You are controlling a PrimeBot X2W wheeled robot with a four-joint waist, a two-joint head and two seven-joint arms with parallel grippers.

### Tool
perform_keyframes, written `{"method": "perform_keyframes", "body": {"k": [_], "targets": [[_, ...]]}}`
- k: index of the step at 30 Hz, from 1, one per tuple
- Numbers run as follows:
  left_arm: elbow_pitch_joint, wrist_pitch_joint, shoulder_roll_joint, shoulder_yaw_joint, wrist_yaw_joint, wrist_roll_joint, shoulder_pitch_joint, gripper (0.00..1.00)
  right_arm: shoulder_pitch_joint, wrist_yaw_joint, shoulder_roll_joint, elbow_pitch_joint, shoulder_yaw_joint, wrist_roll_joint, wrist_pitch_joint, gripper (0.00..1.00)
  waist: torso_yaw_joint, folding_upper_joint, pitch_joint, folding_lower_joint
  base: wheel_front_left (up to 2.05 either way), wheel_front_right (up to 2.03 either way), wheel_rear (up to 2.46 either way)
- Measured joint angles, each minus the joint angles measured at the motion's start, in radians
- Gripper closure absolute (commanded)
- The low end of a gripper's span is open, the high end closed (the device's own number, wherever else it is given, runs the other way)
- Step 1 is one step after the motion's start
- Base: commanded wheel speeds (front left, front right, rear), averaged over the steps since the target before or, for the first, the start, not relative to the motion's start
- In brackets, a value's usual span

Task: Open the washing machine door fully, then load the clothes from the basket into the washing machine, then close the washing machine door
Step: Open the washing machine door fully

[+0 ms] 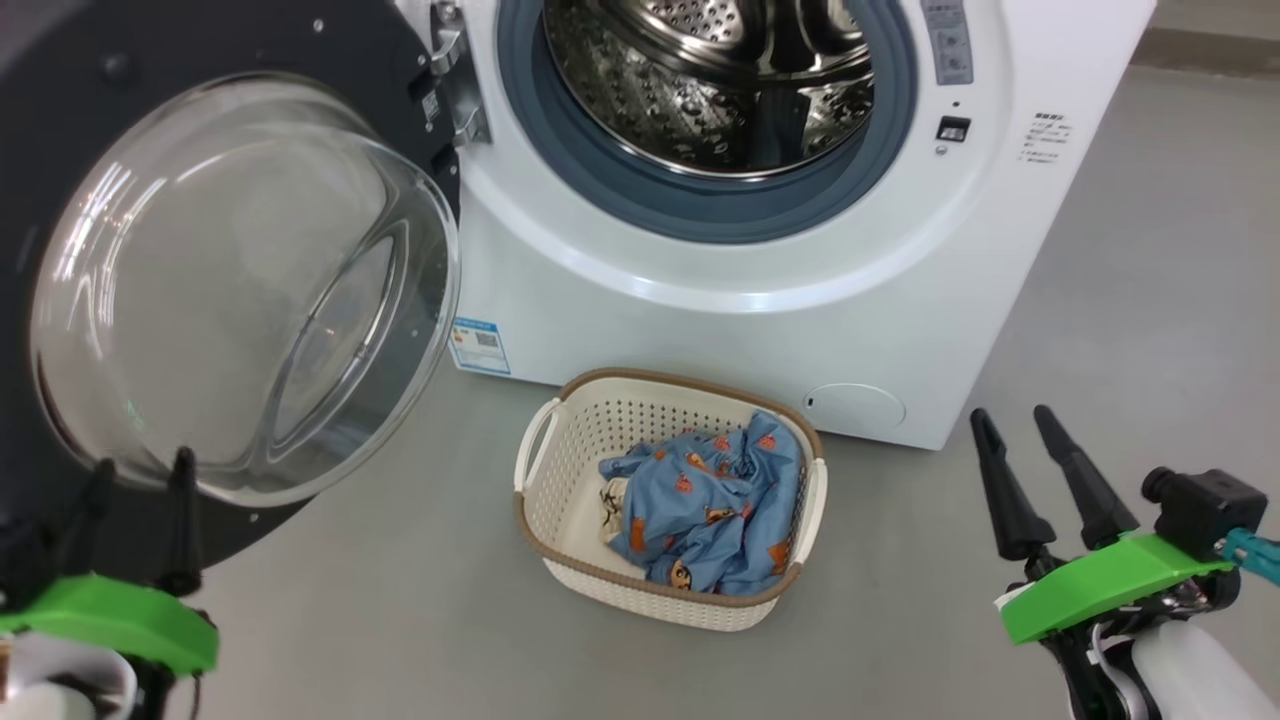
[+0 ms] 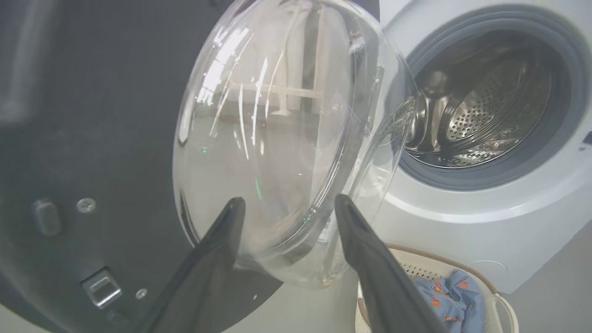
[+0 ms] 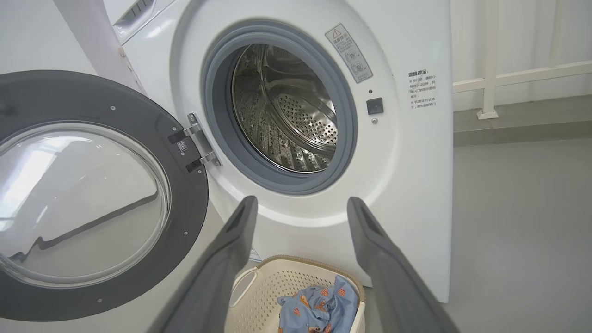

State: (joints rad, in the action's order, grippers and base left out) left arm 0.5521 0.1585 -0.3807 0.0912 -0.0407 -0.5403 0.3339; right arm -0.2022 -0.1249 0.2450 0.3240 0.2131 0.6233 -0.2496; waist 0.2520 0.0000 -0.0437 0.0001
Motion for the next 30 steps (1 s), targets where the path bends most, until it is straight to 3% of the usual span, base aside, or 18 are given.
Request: {"method": "perform_keyframes", "body": {"k": [13,30], "targets": [[-0.366,0.002,0.059,0.012,0.103,-0.006,-0.248,0.00,0.010,0.000,-0.004,-0.001,0.025,0.000,0.000,0.00,-0.084,0.0000,0.042,0.0000,0.00,0.00,0.00],[-0.451,0.041,0.114,0.058,0.147,0.015,-0.319,0.00,0.009,0.000,0.023,-0.012,0.040,-0.009,0.000,0.00,-0.260,0.0000,0.063,0.0000,0.00,0.00,0.00]]}}
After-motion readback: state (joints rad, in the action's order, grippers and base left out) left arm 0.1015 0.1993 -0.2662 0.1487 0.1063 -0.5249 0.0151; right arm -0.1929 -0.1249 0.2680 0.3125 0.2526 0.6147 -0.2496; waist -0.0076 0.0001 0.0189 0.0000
